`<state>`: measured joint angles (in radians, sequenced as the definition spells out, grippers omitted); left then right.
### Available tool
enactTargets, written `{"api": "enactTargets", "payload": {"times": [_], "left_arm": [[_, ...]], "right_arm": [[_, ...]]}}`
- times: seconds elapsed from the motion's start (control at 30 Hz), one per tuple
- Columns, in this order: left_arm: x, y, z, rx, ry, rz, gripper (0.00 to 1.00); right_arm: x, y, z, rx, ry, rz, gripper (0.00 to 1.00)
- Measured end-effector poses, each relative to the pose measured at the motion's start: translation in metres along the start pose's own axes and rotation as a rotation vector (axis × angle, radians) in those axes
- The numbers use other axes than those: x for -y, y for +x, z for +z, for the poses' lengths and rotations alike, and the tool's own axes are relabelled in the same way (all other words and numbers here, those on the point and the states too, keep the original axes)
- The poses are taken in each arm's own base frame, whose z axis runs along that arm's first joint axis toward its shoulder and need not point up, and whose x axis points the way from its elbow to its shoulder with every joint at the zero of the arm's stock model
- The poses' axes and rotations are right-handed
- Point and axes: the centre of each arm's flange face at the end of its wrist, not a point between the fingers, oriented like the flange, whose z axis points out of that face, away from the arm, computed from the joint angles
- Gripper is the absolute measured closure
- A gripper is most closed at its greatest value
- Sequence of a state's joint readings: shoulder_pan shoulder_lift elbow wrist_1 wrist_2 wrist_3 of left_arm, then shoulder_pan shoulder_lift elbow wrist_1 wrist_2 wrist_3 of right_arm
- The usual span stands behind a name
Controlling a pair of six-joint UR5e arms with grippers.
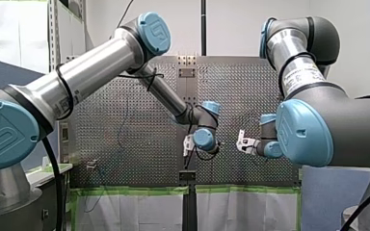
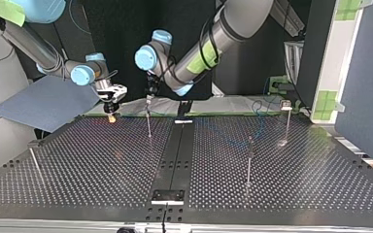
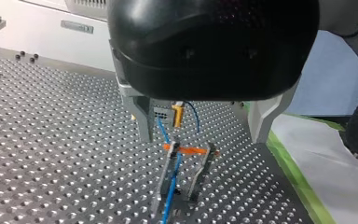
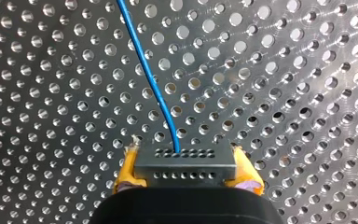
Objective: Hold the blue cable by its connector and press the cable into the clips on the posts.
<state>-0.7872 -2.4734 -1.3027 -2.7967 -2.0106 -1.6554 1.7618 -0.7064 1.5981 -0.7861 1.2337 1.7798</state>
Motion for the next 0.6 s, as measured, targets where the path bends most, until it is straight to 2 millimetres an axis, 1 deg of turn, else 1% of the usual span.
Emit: {"api": "enactTargets", "payload": {"times": [0.17, 0.6], "left_arm": [[-0.009, -0.014, -0.008, 0.037, -0.003, -0.019, 0.0], [-0.018, -0.049, -0.041, 0.14, -0.04, -0.074, 0.0]], "right_arm": [[0.0, 0.0, 0.0, 0.004, -0.001, 0.002, 1.0], [0.0, -0.001, -0.001, 0.014, -0.003, 0.005, 1.0]]}}
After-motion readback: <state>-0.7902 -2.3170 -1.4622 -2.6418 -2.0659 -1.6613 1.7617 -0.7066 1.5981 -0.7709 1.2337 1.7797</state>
